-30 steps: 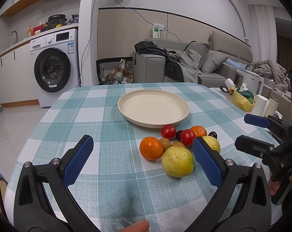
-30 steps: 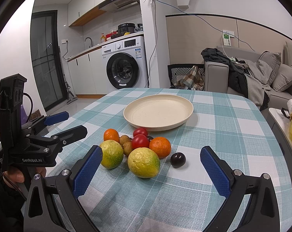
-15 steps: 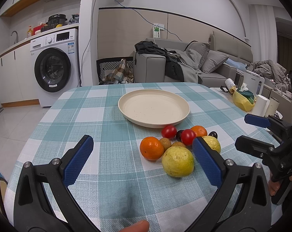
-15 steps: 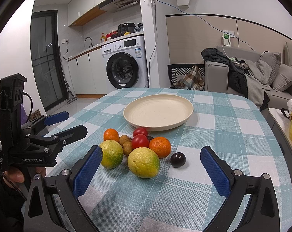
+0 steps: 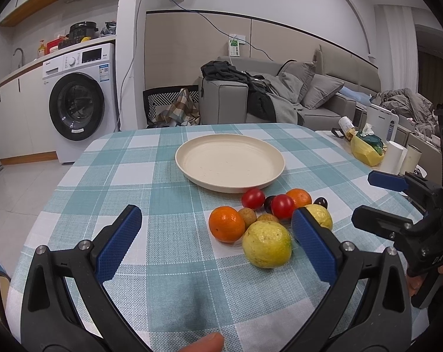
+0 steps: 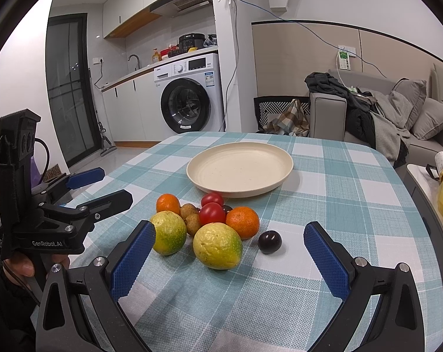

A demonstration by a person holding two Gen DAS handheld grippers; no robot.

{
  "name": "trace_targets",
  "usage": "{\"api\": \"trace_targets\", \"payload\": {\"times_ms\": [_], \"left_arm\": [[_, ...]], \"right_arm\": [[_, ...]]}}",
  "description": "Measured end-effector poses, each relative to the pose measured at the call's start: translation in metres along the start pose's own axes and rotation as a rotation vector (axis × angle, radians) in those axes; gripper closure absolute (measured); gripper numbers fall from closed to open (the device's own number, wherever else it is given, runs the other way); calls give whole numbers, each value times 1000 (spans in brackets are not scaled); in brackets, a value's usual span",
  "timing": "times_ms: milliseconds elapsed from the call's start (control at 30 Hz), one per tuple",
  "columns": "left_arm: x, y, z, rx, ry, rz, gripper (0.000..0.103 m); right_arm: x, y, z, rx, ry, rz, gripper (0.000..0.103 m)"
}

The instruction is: Organize fruits

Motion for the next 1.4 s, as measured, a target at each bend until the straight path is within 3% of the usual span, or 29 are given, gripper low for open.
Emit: {"api": "trace_targets", "payload": {"times_ms": [467,833,1067,1133,1200,1300,1400], "left_arm": [[6,-3,-3,-12,15,-24,1],[14,-6,7,27,-13,-69,1],[20,-12,17,65,-61,-132,1],[22,-14,19,66,-77,-149,2],[23,-15,19,59,-94,-158,2],[27,-17,19,54,-107,-177,2],[33,-20,21,45,-131,-206,11]], "right_arm": [[3,-2,5,9,-15,-28,0],[14,-5,5,-4,-46,-97,0],[28,-7,8,27,4,-194,1],[33,-9,6,26,15,-222,4],[37,-11,5,32,32,-249,16],[42,-16,3,24,41,-282,24],[45,-19,0,14,60,-299,33]]}}
Point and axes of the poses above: each gripper's, at about its wrist camera, not at the fingertips, and x roughly the way its jaws point, z to its right, y to its top, the point moved 3 cm from there along x, roughly the way its jaws point, and after that the axes turned 9 degrees about z, right-handed, at the moved point
